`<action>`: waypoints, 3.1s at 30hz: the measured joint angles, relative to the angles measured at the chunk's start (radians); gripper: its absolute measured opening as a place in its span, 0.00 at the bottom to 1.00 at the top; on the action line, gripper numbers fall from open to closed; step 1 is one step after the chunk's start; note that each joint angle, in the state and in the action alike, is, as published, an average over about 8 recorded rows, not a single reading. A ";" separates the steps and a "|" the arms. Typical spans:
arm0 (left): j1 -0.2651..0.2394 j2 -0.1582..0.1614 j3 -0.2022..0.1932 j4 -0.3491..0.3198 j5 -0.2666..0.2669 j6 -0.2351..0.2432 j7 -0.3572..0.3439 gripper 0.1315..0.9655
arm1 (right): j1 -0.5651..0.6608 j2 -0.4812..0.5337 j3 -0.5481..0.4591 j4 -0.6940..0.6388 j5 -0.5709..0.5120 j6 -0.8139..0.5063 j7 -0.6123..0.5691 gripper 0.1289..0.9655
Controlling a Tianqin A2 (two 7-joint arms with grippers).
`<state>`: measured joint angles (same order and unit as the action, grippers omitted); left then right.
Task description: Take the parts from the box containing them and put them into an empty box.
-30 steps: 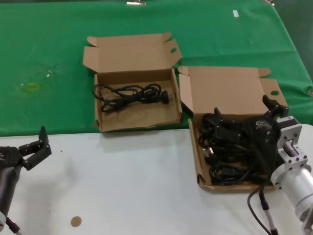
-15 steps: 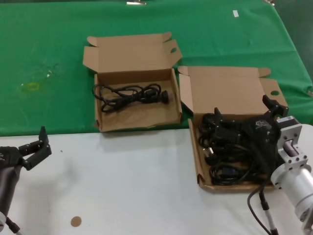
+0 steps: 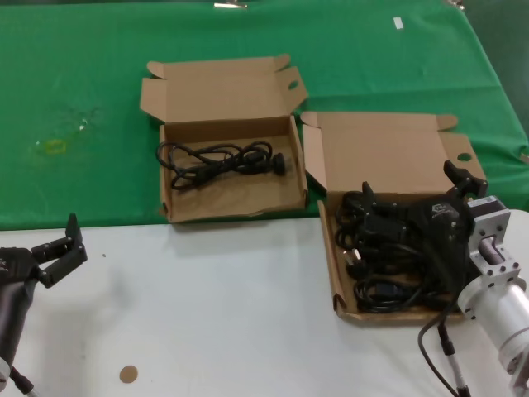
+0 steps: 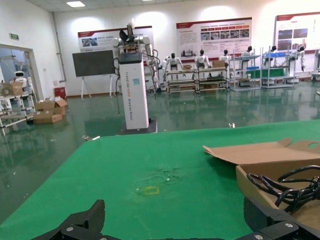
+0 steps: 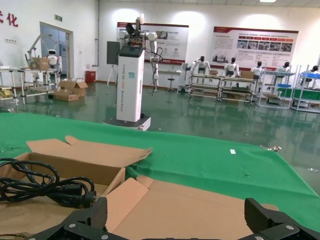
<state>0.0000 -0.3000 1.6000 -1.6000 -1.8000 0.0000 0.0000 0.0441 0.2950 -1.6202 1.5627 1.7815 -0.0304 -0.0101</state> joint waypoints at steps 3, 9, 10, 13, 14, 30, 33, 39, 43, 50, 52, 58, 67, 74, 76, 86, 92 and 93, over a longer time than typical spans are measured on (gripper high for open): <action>0.000 0.000 0.000 0.000 0.000 0.000 0.000 1.00 | 0.000 0.000 0.000 0.000 0.000 0.000 0.000 1.00; 0.000 0.000 0.000 0.000 0.000 0.000 0.000 1.00 | 0.000 0.000 0.000 0.000 0.000 0.000 0.000 1.00; 0.000 0.000 0.000 0.000 0.000 0.000 0.000 1.00 | 0.000 0.000 0.000 0.000 0.000 0.000 0.000 1.00; 0.000 0.000 0.000 0.000 0.000 0.000 0.000 1.00 | 0.000 0.000 0.000 0.000 0.000 0.000 0.000 1.00; 0.000 0.000 0.000 0.000 0.000 0.000 0.000 1.00 | 0.000 0.000 0.000 0.000 0.000 0.000 0.000 1.00; 0.000 0.000 0.000 0.000 0.000 0.000 0.000 1.00 | 0.000 0.000 0.000 0.000 0.000 0.000 0.000 1.00; 0.000 0.000 0.000 0.000 0.000 0.000 0.000 1.00 | 0.000 0.000 0.000 0.000 0.000 0.000 0.000 1.00; 0.000 0.000 0.000 0.000 0.000 0.000 0.000 1.00 | 0.000 0.000 0.000 0.000 0.000 0.000 0.000 1.00; 0.000 0.000 0.000 0.000 0.000 0.000 0.000 1.00 | 0.000 0.000 0.000 0.000 0.000 0.000 0.000 1.00; 0.000 0.000 0.000 0.000 0.000 0.000 0.000 1.00 | 0.000 0.000 0.000 0.000 0.000 0.000 0.000 1.00; 0.000 0.000 0.000 0.000 0.000 0.000 0.000 1.00 | 0.000 0.000 0.000 0.000 0.000 0.000 0.000 1.00; 0.000 0.000 0.000 0.000 0.000 0.000 0.000 1.00 | 0.000 0.000 0.000 0.000 0.000 0.000 0.000 1.00; 0.000 0.000 0.000 0.000 0.000 0.000 0.000 1.00 | 0.000 0.000 0.000 0.000 0.000 0.000 0.000 1.00; 0.000 0.000 0.000 0.000 0.000 0.000 0.000 1.00 | 0.000 0.000 0.000 0.000 0.000 0.000 0.000 1.00; 0.000 0.000 0.000 0.000 0.000 0.000 0.000 1.00 | 0.000 0.000 0.000 0.000 0.000 0.000 0.000 1.00; 0.000 0.000 0.000 0.000 0.000 0.000 0.000 1.00 | 0.000 0.000 0.000 0.000 0.000 0.000 0.000 1.00; 0.000 0.000 0.000 0.000 0.000 0.000 0.000 1.00 | 0.000 0.000 0.000 0.000 0.000 0.000 0.000 1.00; 0.000 0.000 0.000 0.000 0.000 0.000 0.000 1.00 | 0.000 0.000 0.000 0.000 0.000 0.000 0.000 1.00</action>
<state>0.0000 -0.3000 1.6000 -1.6000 -1.8000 0.0000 0.0000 0.0441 0.2950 -1.6202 1.5627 1.7815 -0.0304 -0.0101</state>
